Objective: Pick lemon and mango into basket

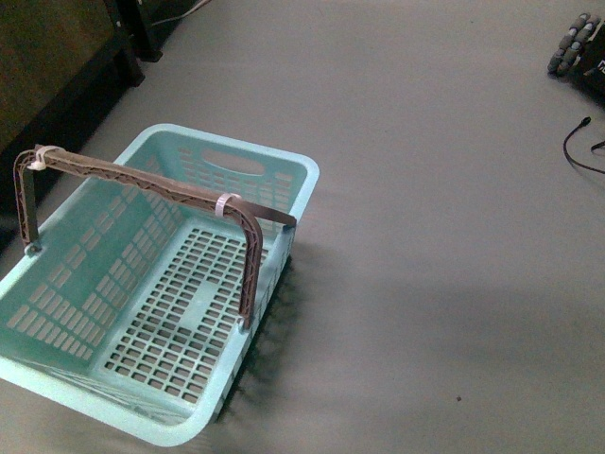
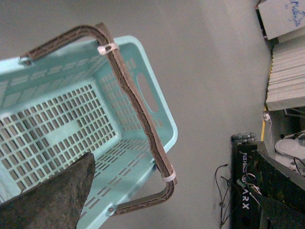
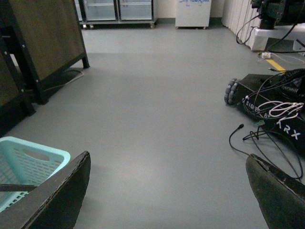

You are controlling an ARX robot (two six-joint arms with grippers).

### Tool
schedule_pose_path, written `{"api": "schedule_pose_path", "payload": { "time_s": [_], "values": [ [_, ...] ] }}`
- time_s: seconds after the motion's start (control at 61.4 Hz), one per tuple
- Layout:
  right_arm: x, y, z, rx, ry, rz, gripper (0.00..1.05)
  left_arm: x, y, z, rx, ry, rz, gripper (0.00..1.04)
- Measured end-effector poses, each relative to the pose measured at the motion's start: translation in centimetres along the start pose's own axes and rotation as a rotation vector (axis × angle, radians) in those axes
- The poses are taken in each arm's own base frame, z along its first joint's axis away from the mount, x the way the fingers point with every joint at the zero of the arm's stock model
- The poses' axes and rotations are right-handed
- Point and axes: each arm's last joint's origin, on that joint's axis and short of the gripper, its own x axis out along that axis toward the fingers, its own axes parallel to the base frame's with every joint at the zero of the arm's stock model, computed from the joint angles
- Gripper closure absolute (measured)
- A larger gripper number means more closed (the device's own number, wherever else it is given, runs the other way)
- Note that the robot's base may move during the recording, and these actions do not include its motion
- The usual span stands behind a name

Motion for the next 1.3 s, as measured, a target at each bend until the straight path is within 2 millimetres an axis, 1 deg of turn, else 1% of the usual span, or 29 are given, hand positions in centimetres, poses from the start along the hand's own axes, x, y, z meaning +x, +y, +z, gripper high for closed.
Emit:
{"api": "schedule_pose_path", "payload": {
  "time_s": [0.081,0.228,0.44,0.521,0.619,0.896,0.945,1.01,1.189,1.254,1.303],
  "values": [
    [0.0,0.0,0.0,0.0,0.0,0.0,0.09,2.9,0.2,-0.3,-0.09,0.039,0.048,0.07],
    [0.0,0.0,0.0,0.0,0.0,0.0,0.09,6.6,0.8,-1.1,-0.187,0.068,0.115,0.07],
    [0.0,0.0,0.0,0.0,0.0,0.0,0.09,10.4,0.5,-1.4,-0.254,0.063,0.134,0.07],
    [0.0,0.0,0.0,0.0,0.0,0.0,0.09,11.7,0.6,-1.6,-0.264,0.065,0.143,0.07],
    [0.0,0.0,0.0,0.0,0.0,0.0,0.09,13.7,1.0,-1.9,-0.271,0.071,0.165,0.07],
    [0.0,0.0,0.0,0.0,0.0,0.0,0.09,17.4,1.2,-2.2,-0.276,0.067,0.176,0.07],
    [0.0,0.0,0.0,0.0,0.0,0.0,0.09,18.4,1.1,-2.2,-0.277,0.065,0.175,0.07],
    [0.0,0.0,0.0,0.0,0.0,0.0,0.09,19.3,1.1,-2.2,-0.276,0.065,0.176,0.07],
    [0.0,0.0,0.0,0.0,0.0,0.0,0.09,20.9,0.9,-2.3,-0.271,0.067,0.172,0.07],
    [0.0,0.0,0.0,0.0,0.0,0.0,0.09,21.3,1.0,-2.5,-0.264,0.068,0.175,0.15],
    [0.0,0.0,0.0,0.0,0.0,0.0,0.09,21.7,1.1,-2.8,-0.247,0.073,0.192,0.24]
  ]
}}
